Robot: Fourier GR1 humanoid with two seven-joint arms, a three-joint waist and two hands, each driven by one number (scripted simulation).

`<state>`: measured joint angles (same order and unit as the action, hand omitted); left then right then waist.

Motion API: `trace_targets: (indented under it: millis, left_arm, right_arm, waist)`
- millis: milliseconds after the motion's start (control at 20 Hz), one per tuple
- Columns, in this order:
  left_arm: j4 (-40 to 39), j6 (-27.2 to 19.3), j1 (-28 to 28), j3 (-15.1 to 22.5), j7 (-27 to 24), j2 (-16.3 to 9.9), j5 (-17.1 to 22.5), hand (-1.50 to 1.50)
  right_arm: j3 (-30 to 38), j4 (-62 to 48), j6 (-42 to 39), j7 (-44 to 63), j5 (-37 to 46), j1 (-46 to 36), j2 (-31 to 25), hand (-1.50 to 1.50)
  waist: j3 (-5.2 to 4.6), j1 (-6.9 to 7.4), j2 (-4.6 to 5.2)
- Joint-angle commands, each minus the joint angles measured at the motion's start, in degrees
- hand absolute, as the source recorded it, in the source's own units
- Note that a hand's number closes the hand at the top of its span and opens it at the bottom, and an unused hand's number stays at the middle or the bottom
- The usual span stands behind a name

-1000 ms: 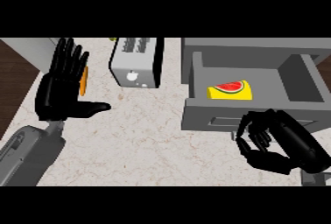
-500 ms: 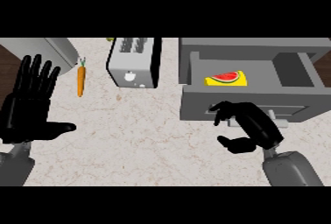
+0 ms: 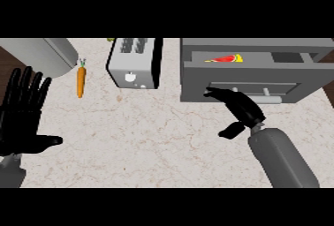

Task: Pick up the cup, place it into the drawer and close the drawer

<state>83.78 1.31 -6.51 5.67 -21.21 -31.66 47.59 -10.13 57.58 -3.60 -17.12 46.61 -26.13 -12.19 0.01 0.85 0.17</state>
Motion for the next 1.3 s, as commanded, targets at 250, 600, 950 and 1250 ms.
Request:
trace_targets:
  millis: [250,600,950,1250]
  left_arm:
    - [0.5,2.2,-0.2,-2.6,2.2,1.8,-1.6,-1.50]
    - [-5.7,6.6,-1.6,-3.2,-0.8,2.9,-3.6,-1.50]
    - [-2.9,7.1,-0.2,-3.4,0.2,2.4,-3.3,-1.50]
    - [-3.7,8.0,0.1,-3.1,-0.7,2.7,-4.6,-1.50]
  right_arm:
    - [8.6,-26.2,3.3,-12.3,-2.2,-13.8,-0.5,-1.50]
    - [11.2,-39.9,3.0,-13.0,-0.9,-25.4,-2.0,-1.50]
    - [13.1,-45.1,0.9,-16.6,-1.3,-28.9,-7.7,-1.50]
    - [14.1,-46.9,0.0,-18.0,-1.9,-30.5,-9.2,-1.50]
  waist:
    - [0.06,0.49,0.25]
    - [0.07,1.65,1.06]
    - [0.17,3.58,1.67]
    - [0.18,4.22,1.93]
